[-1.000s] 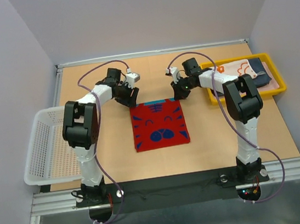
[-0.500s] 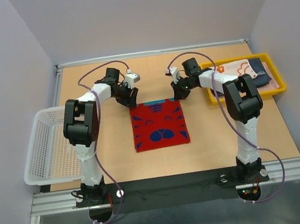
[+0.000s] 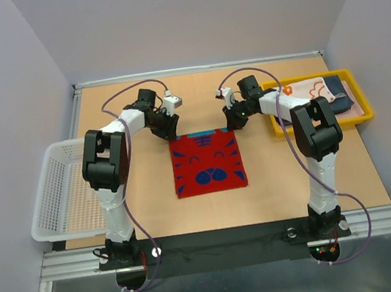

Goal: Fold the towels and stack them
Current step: Fold the towel

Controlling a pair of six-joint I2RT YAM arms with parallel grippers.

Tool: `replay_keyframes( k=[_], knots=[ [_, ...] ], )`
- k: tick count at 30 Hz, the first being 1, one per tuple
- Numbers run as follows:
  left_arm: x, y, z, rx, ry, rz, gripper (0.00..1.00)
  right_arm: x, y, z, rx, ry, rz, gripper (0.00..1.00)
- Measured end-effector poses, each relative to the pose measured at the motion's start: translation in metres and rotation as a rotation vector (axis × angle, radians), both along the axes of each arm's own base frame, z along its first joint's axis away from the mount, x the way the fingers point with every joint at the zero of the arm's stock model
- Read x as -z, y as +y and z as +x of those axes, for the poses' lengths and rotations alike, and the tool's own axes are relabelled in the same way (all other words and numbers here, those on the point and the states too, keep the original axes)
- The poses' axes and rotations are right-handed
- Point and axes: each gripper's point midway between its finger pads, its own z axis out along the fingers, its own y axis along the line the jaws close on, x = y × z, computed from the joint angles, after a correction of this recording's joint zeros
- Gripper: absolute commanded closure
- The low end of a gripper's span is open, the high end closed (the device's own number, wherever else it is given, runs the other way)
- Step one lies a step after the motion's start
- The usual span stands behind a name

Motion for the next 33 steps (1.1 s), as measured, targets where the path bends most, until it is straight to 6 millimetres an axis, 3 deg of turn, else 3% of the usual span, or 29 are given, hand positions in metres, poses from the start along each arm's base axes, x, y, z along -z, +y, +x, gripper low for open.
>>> replay_keyframes(
  k=[10, 15, 27, 33],
  knots=[
    [0.001, 0.003, -0.007, -0.013, 0.008, 0.013, 0.49, 0.000, -0.001, 0.000, 0.003, -0.001, -0.006, 1.00],
    [0.002, 0.004, -0.013, -0.018, 0.025, 0.026, 0.60, 0.001, -0.001, 0.000, 0.004, -0.001, -0.007, 1.00],
    [0.003, 0.004, -0.013, -0.028, 0.035, 0.031, 0.59, 0.001, -0.002, 0.001, 0.008, -0.003, -0.013, 0.99],
    [0.004, 0.005, -0.012, -0.038, 0.042, 0.032, 0.96, 0.001, -0.003, 0.002, 0.010, -0.004, -0.017, 1.00]
  ],
)
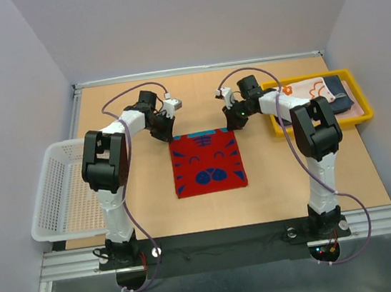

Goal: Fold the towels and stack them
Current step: Fold the towel

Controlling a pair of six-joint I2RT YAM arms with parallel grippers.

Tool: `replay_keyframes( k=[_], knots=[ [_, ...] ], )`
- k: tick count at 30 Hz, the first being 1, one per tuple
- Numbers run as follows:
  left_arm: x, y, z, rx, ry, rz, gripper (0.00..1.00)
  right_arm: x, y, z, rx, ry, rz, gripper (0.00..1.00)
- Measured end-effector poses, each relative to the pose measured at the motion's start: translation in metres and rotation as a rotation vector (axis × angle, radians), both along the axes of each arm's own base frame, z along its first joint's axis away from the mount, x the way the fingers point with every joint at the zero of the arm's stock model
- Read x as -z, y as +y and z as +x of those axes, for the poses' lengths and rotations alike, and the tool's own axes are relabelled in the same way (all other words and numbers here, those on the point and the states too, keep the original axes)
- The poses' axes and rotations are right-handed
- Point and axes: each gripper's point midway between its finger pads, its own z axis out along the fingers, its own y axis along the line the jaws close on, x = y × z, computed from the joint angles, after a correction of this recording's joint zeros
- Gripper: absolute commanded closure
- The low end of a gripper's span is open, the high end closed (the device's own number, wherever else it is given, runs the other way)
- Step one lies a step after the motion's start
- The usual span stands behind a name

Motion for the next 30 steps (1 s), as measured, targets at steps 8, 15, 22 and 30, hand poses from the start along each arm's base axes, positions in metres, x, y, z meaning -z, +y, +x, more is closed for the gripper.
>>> replay_keyframes(
  k=[8, 15, 22, 30],
  knots=[
    [-0.001, 0.001, 0.002, -0.025, 0.003, 0.009, 1.00, -0.006, -0.003, 0.003, 0.016, -0.002, -0.040, 1.00],
    [-0.008, -0.002, 0.013, -0.060, -0.066, 0.004, 1.00, -0.020, -0.007, 0.019, 0.046, -0.054, -0.071, 1.00],
    [-0.038, -0.002, 0.008, -0.108, -0.180, -0.059, 1.00, -0.046, -0.008, 0.023, 0.069, -0.099, -0.061, 1.00],
    [-0.074, -0.005, -0.011, -0.153, -0.264, -0.158, 1.00, -0.083, -0.012, 0.003, 0.107, -0.132, -0.016, 1.00]
  ],
)
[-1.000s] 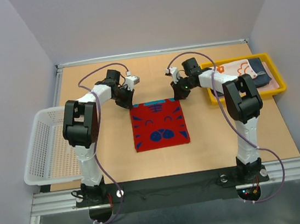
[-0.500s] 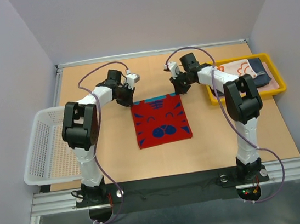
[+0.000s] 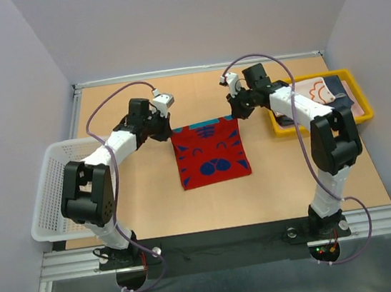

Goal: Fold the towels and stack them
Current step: Fold the towel

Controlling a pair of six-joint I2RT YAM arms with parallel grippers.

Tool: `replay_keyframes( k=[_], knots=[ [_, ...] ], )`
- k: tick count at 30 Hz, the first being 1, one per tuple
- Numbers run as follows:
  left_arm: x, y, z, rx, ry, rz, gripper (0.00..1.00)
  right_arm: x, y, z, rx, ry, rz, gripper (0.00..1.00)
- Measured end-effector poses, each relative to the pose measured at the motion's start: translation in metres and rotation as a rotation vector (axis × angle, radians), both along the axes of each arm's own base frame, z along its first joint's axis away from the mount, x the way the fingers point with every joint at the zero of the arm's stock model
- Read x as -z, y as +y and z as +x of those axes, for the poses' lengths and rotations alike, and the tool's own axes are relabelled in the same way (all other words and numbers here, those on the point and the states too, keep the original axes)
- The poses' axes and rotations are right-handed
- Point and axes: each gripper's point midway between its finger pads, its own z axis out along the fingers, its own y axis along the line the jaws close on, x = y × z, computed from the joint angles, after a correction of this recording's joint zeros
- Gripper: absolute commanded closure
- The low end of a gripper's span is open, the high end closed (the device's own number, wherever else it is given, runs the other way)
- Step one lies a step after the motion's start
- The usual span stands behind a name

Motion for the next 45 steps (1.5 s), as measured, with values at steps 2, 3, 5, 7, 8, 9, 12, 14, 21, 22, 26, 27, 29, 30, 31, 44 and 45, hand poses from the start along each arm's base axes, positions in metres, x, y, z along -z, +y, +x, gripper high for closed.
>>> replay_keyframes(
  k=[2, 3, 5, 7, 8, 9, 12, 14, 21, 22, 26, 27, 29, 30, 31, 44, 45],
  knots=[
    [-0.002, -0.002, -0.010, -0.004, 0.005, -0.020, 1.00, -0.004, -0.002, -0.011, 0.007, 0.006, 0.010, 1.00],
    [-0.002, -0.004, -0.016, -0.008, 0.008, -0.032, 1.00, -0.005, -0.003, -0.015, 0.011, 0.011, 0.012, 0.99],
    [-0.001, -0.005, -0.030, -0.015, 0.026, -0.047, 1.00, -0.005, -0.005, -0.027, 0.019, 0.031, 0.024, 1.00],
    [-0.001, -0.007, -0.044, -0.019, 0.042, -0.063, 1.00, -0.005, -0.007, -0.037, 0.027, 0.047, 0.032, 1.00],
    [-0.004, -0.009, -0.051, -0.021, 0.043, -0.074, 1.00, -0.005, -0.008, -0.044, 0.034, 0.061, 0.039, 1.00],
    [-0.007, -0.009, -0.056, -0.023, 0.041, -0.083, 1.00, -0.006, -0.009, -0.048, 0.041, 0.066, 0.047, 1.00],
    [-0.018, -0.010, -0.067, -0.040, 0.032, -0.117, 1.00, -0.008, -0.010, -0.066, 0.056, 0.093, 0.072, 0.99],
    [-0.027, -0.012, -0.075, -0.049, 0.024, -0.146, 1.00, -0.009, -0.012, -0.075, 0.065, 0.105, 0.083, 0.99],
    [-0.033, -0.017, -0.104, -0.082, 0.062, -0.223, 1.00, -0.013, -0.013, -0.103, 0.081, 0.143, 0.130, 1.00],
    [-0.029, -0.017, -0.109, -0.096, 0.086, -0.234, 1.00, -0.013, -0.012, -0.107, 0.083, 0.155, 0.140, 0.99],
    [-0.018, -0.018, -0.119, -0.132, 0.153, -0.254, 1.00, -0.012, -0.010, -0.113, 0.090, 0.183, 0.161, 1.00],
    [-0.014, -0.018, -0.122, -0.141, 0.169, -0.257, 1.00, -0.010, -0.010, -0.116, 0.094, 0.196, 0.165, 0.99],
    [-0.006, -0.017, -0.129, -0.160, 0.206, -0.262, 1.00, -0.005, -0.010, -0.122, 0.103, 0.225, 0.172, 1.00],
    [-0.002, -0.017, -0.132, -0.171, 0.225, -0.265, 1.00, -0.003, -0.010, -0.125, 0.106, 0.238, 0.176, 0.99],
    [0.002, -0.017, -0.136, -0.181, 0.243, -0.267, 1.00, 0.002, -0.010, -0.130, 0.114, 0.264, 0.179, 1.00],
    [0.018, -0.012, -0.155, -0.282, 0.333, -0.313, 1.00, 0.022, -0.016, -0.150, 0.218, 0.385, 0.178, 1.00],
    [0.021, -0.013, -0.158, -0.286, 0.346, -0.315, 1.00, 0.022, -0.015, -0.150, 0.224, 0.389, 0.180, 0.99]
  ],
)
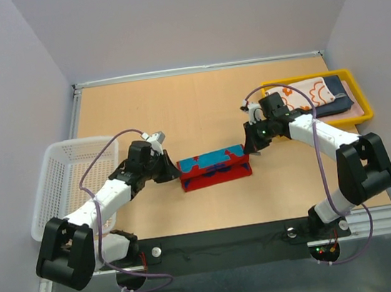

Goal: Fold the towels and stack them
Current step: Fold the towel

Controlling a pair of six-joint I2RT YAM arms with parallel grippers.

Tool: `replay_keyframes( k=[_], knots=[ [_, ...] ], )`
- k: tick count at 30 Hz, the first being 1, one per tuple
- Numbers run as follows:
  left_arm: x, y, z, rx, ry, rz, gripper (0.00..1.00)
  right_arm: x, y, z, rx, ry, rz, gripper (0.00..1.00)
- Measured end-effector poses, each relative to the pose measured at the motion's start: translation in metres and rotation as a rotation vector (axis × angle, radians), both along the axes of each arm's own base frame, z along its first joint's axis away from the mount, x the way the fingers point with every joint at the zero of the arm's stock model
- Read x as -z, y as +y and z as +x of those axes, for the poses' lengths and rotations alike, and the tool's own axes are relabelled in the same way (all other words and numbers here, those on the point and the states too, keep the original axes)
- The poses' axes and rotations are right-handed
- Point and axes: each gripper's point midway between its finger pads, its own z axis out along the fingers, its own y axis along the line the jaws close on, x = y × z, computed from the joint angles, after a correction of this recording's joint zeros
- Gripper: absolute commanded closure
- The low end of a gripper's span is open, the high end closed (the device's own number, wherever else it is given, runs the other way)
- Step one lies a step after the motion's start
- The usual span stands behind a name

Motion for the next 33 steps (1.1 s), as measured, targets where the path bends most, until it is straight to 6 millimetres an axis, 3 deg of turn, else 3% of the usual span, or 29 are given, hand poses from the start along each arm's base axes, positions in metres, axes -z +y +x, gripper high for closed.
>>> replay_keyframes(
  k=[12, 20, 21, 24, 26, 27, 30, 33],
  knots=[
    [0.009, -0.001, -0.012, -0.030, 0.030, -0.033, 1.00, 0.001, 0.000, 0.000, 0.024, 0.017, 0.000, 1.00],
    [0.023, -0.003, -0.026, -0.031, 0.074, -0.034, 1.00, 0.017, 0.000, -0.002, 0.032, 0.070, -0.014, 0.94],
    [0.024, -0.003, -0.026, -0.033, 0.076, -0.033, 0.98, 0.017, 0.000, -0.003, 0.032, 0.074, -0.012, 0.93],
    [0.024, -0.002, -0.024, -0.051, 0.077, -0.033, 0.69, 0.016, 0.002, -0.004, 0.033, 0.083, 0.003, 0.81],
    [0.023, 0.000, -0.024, -0.061, 0.073, -0.028, 0.32, 0.015, 0.003, -0.006, 0.031, 0.090, 0.011, 0.75],
    [0.022, 0.000, -0.024, -0.070, 0.074, -0.031, 0.26, 0.015, 0.004, -0.008, 0.031, 0.096, 0.017, 0.73],
    [0.013, 0.003, -0.026, -0.086, 0.048, -0.028, 0.23, 0.007, 0.006, -0.015, 0.036, 0.106, 0.045, 0.72],
    [-0.006, 0.006, -0.027, -0.103, 0.008, -0.025, 0.23, -0.013, 0.012, -0.019, 0.032, 0.084, 0.097, 0.72]
  ],
)
